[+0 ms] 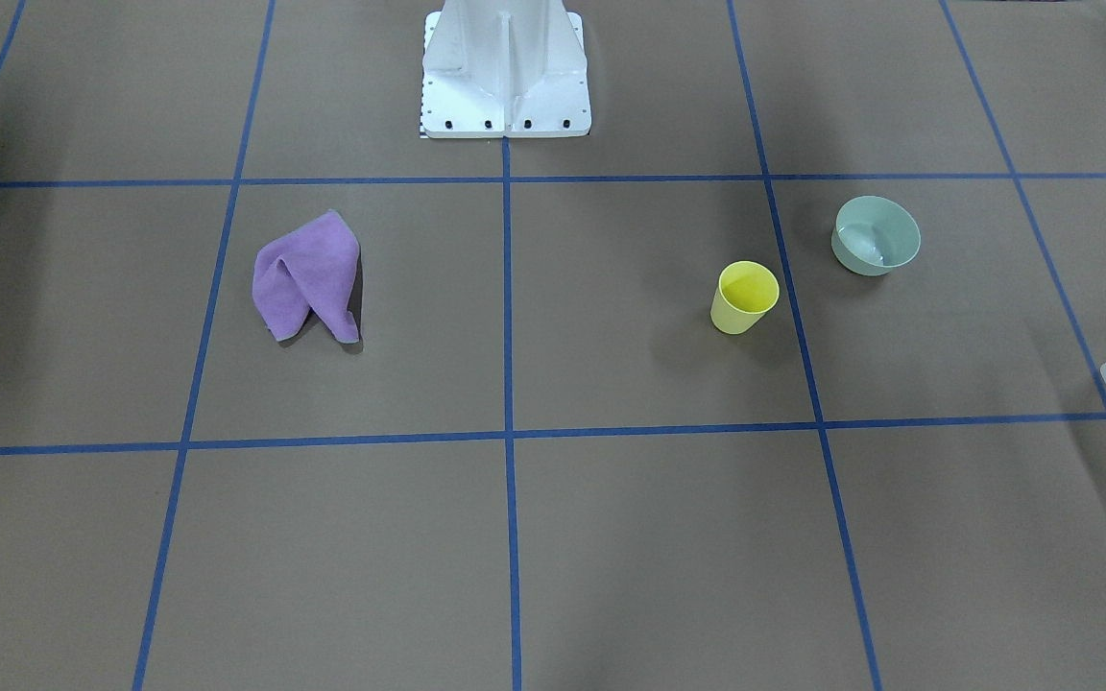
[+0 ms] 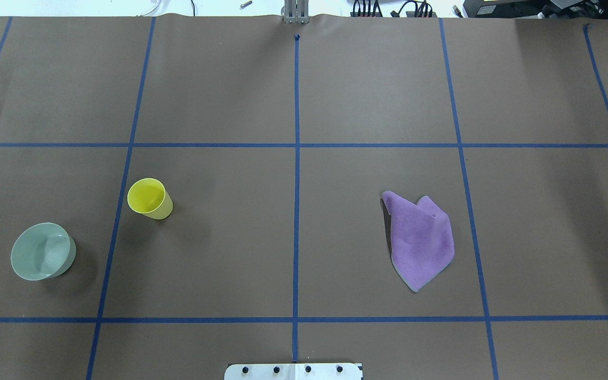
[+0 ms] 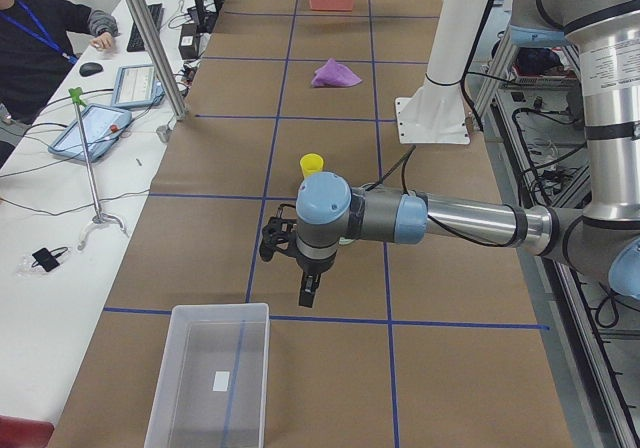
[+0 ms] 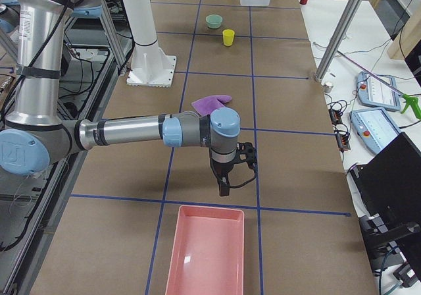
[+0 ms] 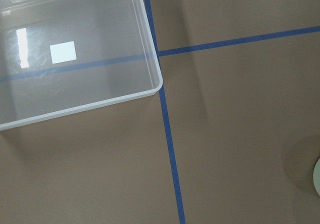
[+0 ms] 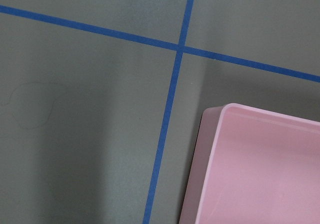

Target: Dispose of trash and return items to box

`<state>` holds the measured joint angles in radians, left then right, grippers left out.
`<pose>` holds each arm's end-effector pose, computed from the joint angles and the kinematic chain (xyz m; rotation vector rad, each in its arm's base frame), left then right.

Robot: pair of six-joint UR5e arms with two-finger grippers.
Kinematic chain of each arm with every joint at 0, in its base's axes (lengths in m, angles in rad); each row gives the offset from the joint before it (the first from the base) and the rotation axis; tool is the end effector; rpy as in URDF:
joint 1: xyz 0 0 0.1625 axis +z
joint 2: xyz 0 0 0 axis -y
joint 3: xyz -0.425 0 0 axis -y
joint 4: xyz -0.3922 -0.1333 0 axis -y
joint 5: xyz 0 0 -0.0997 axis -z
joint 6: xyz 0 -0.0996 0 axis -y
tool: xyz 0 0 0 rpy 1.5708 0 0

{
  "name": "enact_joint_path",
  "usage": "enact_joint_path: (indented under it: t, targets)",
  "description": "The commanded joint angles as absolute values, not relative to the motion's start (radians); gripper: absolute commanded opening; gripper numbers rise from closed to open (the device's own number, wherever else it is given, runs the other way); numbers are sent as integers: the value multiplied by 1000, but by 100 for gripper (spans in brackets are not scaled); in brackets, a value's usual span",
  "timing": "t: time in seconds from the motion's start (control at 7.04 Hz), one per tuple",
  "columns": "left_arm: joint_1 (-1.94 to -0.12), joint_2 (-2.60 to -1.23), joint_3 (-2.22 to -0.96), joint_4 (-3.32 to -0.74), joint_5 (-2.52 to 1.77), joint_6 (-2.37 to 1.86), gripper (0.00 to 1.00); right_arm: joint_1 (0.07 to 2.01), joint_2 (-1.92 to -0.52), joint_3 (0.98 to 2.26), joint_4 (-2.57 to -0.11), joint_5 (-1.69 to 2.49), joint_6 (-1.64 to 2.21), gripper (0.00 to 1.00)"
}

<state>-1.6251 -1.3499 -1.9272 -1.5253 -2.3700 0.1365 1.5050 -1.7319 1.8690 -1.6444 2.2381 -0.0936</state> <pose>-0.0836 -0.3971 0.5844 0.1609 0.7873 0.1137 0.0436 -0.4286 0.6001 0.0705 -0.6670 -0.1746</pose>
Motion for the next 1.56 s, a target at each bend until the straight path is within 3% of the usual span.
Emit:
enact_joint_path:
  t: [0.0, 0.43, 0.71, 0.99, 1.42]
  targets:
    - [-1624, -1357, -1934, -1525, -2370, 137, 98, 1505, -1732, 1870, -1644, 2243, -94, 100]
    - [-1624, -1365, -1980, -1570, -2368, 137, 98, 1505, -1723, 1887, -1638, 2255, -92, 100]
    - [-1612, -1449, -1921, -1649, -2375, 126, 98, 1505, -1718, 1920, -1637, 2261, -91, 100]
    - [-1609, -1428, -1918, -1702, -2390, 138, 98, 1496, -1718, 1948, -1637, 2263, -87, 100]
    - [-1395, -1430, -1928, -1785, -2388, -95, 98, 1378, -1697, 2012, -1635, 2270, 120, 100]
